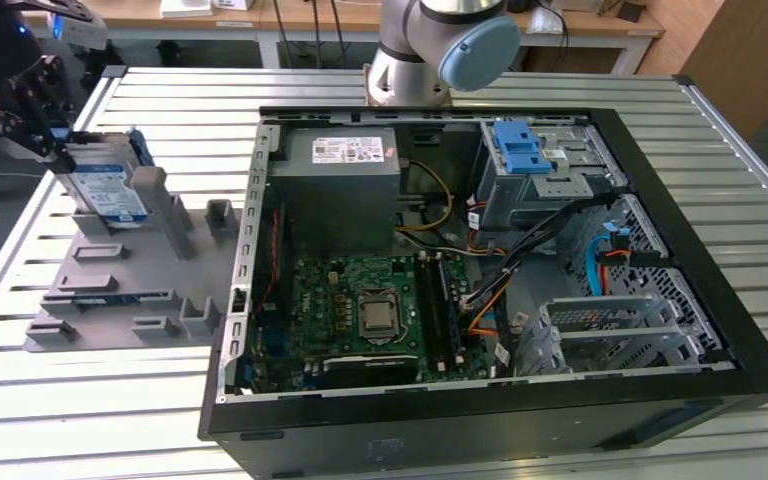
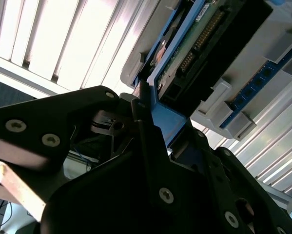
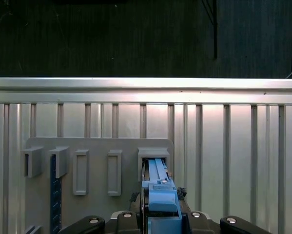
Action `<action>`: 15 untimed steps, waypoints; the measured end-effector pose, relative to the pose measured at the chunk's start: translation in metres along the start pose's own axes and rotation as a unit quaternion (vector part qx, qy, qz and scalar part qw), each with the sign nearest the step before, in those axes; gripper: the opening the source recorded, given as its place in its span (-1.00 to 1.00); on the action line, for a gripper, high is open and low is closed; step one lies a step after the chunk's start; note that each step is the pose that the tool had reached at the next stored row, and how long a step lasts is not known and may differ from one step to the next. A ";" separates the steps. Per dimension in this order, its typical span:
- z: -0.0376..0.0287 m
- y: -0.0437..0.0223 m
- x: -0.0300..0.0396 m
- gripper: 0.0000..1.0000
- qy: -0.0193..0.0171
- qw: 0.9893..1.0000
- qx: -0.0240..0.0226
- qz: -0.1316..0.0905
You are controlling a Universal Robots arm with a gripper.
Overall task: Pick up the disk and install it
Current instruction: 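Pick up the disk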
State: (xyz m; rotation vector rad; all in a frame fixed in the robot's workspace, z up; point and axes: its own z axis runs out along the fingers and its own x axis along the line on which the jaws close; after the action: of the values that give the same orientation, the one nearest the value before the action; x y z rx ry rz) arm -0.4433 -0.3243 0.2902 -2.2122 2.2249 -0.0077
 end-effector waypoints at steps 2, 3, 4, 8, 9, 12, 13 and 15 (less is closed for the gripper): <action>-0.0021 0.0000 0.0000 -0.27 0.000 1.000 0.000 0.000; -0.0032 0.0000 0.0000 -0.27 0.000 1.000 0.000 0.000; -0.0043 0.0000 0.0000 -0.27 0.000 1.000 0.000 0.000; -0.0086 -0.0001 0.0000 -0.27 0.000 1.000 0.000 0.000; -0.0097 -0.0001 0.0000 -0.27 0.000 1.000 0.000 0.000; -0.0124 -0.0001 0.0000 -0.27 0.000 1.000 0.000 0.000; -0.0130 -0.0001 0.0000 -0.27 0.000 1.000 0.000 0.000; -0.0134 -0.0001 0.0000 -0.27 0.000 1.000 0.000 0.000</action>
State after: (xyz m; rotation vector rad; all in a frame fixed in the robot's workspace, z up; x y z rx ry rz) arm -0.4433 -0.3243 0.3036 -2.2122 2.2249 -0.0077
